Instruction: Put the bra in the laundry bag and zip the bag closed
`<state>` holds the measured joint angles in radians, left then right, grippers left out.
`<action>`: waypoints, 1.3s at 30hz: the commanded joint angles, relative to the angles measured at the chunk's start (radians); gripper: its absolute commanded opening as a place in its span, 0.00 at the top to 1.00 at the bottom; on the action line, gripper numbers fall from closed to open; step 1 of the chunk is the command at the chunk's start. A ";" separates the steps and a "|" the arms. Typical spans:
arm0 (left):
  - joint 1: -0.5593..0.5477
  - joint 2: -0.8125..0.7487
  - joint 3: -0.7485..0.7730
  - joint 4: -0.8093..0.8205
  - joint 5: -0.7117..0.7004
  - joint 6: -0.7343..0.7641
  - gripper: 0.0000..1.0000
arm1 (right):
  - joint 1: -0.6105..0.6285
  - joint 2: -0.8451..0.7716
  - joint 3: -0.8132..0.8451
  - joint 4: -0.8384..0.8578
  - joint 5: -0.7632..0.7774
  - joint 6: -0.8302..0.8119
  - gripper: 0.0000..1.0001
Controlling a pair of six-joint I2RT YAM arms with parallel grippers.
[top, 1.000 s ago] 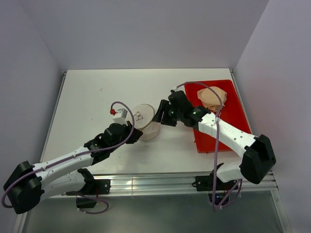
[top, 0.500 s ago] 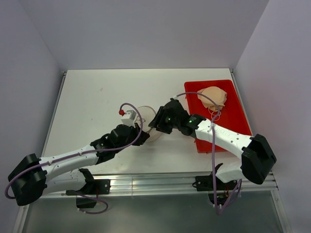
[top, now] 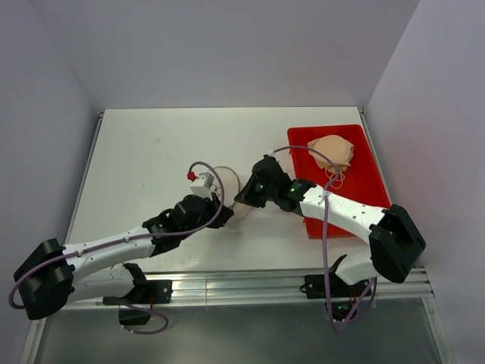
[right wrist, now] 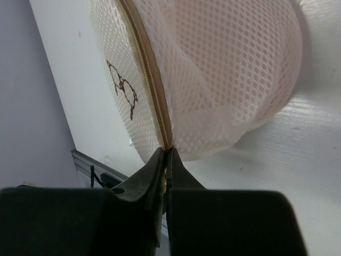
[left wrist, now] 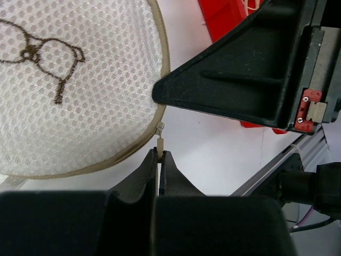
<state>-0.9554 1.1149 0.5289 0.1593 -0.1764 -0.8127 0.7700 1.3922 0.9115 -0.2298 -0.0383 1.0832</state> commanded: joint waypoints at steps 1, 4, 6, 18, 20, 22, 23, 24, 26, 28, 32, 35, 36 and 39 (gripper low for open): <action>-0.006 -0.061 -0.010 0.000 -0.026 0.014 1.00 | -0.020 0.007 0.024 0.023 0.018 -0.019 0.99; -0.005 -0.093 -0.027 -0.029 -0.044 0.014 1.00 | -0.037 0.001 0.026 0.023 0.012 -0.035 1.00; -0.003 -0.104 -0.035 -0.035 -0.044 0.015 1.00 | -0.041 -0.001 0.036 0.017 0.006 -0.048 1.00; 0.102 -0.193 -0.098 -0.116 -0.063 -0.022 1.00 | -0.196 0.042 0.162 -0.077 -0.202 -0.354 1.00; 0.136 -0.217 -0.102 -0.133 -0.063 -0.022 1.00 | -0.209 0.053 0.196 -0.112 -0.233 -0.432 1.00; 0.167 -0.230 -0.101 -0.156 -0.072 -0.022 1.00 | -0.215 0.074 0.228 -0.144 -0.244 -0.472 1.00; 0.178 -0.242 -0.102 -0.156 -0.072 -0.022 1.00 | -0.218 0.080 0.236 -0.149 -0.256 -0.508 1.00; 0.188 -0.247 -0.102 -0.177 -0.075 -0.022 1.00 | -0.221 0.096 0.242 -0.151 -0.268 -0.523 1.00; 0.224 -0.254 -0.101 -0.217 -0.083 -0.029 1.00 | -0.230 0.111 0.253 -0.155 -0.299 -0.560 1.00; 0.265 -0.257 -0.101 -0.250 -0.092 -0.039 1.00 | -0.239 0.120 0.256 -0.158 -0.311 -0.578 1.00; 0.363 -0.268 -0.113 -0.293 -0.083 -0.063 1.00 | -0.276 0.131 0.250 -0.155 -0.327 -0.605 1.00; 0.441 -0.268 -0.115 -0.305 -0.069 -0.060 1.00 | -0.293 0.137 0.254 -0.160 -0.331 -0.614 1.00; 0.458 -0.265 -0.113 -0.307 -0.060 -0.060 1.00 | -0.299 0.139 0.259 -0.161 -0.334 -0.617 1.00; 0.517 -0.234 -0.099 -0.293 -0.028 -0.045 1.00 | -0.305 0.148 0.280 -0.174 -0.337 -0.629 1.00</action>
<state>-0.5236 0.8639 0.4358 -0.0231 -0.0887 -0.8886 0.5289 1.5436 1.1389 -0.3496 -0.4534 0.5373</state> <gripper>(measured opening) 0.034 0.010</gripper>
